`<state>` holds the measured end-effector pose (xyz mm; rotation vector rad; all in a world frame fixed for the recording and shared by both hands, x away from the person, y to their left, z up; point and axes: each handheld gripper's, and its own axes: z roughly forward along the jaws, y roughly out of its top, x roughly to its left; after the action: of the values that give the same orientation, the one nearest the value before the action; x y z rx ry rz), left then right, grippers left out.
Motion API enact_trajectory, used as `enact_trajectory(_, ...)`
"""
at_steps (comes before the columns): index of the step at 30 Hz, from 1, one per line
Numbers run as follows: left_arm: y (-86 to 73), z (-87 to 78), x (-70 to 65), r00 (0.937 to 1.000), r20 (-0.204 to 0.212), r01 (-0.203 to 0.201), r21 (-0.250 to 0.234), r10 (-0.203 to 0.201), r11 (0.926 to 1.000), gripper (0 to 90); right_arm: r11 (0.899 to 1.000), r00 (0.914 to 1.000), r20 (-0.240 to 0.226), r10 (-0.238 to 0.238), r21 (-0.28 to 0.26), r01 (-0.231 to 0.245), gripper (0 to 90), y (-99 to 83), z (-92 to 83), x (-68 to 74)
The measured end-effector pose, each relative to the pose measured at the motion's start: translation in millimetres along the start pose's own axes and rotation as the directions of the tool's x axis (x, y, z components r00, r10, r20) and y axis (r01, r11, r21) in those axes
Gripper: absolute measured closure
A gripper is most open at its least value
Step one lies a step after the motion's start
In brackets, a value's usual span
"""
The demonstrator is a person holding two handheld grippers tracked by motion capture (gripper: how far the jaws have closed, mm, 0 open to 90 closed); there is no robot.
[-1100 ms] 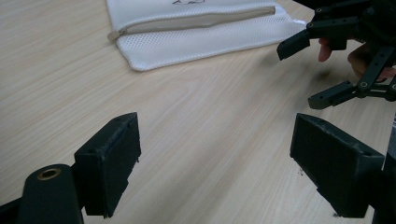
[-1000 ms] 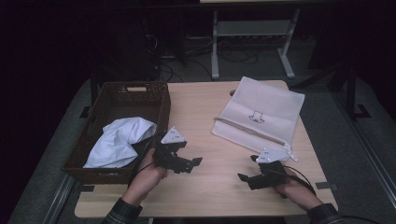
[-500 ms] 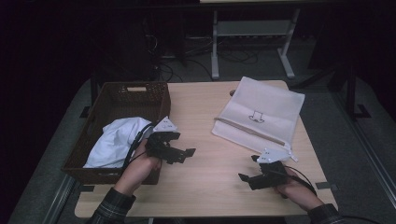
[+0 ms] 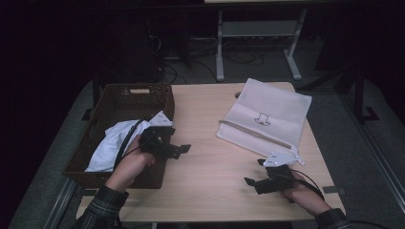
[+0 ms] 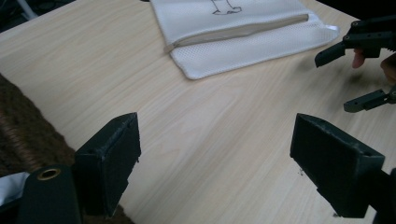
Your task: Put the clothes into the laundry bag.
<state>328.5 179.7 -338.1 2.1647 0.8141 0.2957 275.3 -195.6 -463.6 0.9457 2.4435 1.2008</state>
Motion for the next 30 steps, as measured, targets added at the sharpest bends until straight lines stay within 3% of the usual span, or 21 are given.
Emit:
enact_trajectory(8, -2.7, -14.1, 19.0, 0.9986, -0.048, 0.022, 0.002, -0.022, 0.9997, 15.7, 1.0, 1.0, 0.002, 0.003, 0.001, -0.003, 13.4, -0.3, -0.3, -0.5)
enact_trajectory(17, -12.9, -25.7, 41.6, 0.9929, -0.095, 0.073, 0.001, -0.072, 0.9974, 15.7, 1.0, 1.0, 0.003, 0.005, 0.002, -0.005, 13.4, -0.3, 0.1, -0.8)
enact_trajectory(23, -18.2, -37.1, 53.9, 0.9874, -0.123, 0.099, -0.009, -0.099, 0.9951, 15.7, 1.0, 1.0, 0.002, 0.009, 0.004, -0.009, 13.4, -0.7, 0.4, -1.2)
enact_trajectory(30, -26.3, -47.9, 68.6, 0.9765, -0.168, 0.135, -0.012, -0.135, 0.9907, 15.7, 1.0, 1.0, 0.0, 0.008, 0.005, -0.008, 13.4, -0.7, 0.5, -1.1)
